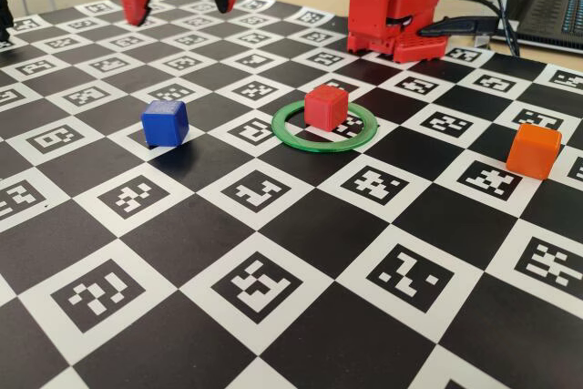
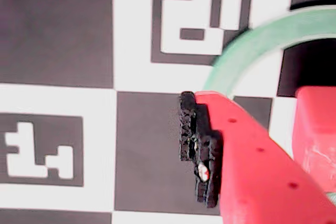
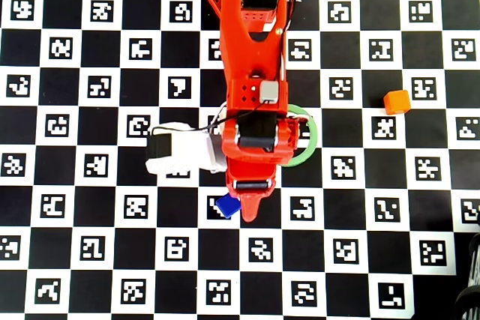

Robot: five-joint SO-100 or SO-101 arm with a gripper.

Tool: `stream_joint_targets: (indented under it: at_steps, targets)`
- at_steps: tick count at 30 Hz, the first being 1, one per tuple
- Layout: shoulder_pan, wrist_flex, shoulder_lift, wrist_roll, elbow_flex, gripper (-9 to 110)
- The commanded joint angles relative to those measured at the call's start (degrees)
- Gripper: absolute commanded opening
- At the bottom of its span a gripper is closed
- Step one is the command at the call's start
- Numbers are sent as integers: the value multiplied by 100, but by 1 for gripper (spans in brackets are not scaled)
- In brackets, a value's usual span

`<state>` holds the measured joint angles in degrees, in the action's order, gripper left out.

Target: Grab the red cube then put it in the green circle then put the blue cube on top and finally the orange cube on top

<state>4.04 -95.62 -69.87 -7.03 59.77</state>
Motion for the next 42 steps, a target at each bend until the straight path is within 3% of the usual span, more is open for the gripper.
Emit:
stream_joint_targets:
  at_steps: [1,18,42]
  targets:
    - [53,-35,-26,-88,-589,46]
    - [431,1055,1116,-545,-308,48]
    - [387,2285,1090,-642,976,49]
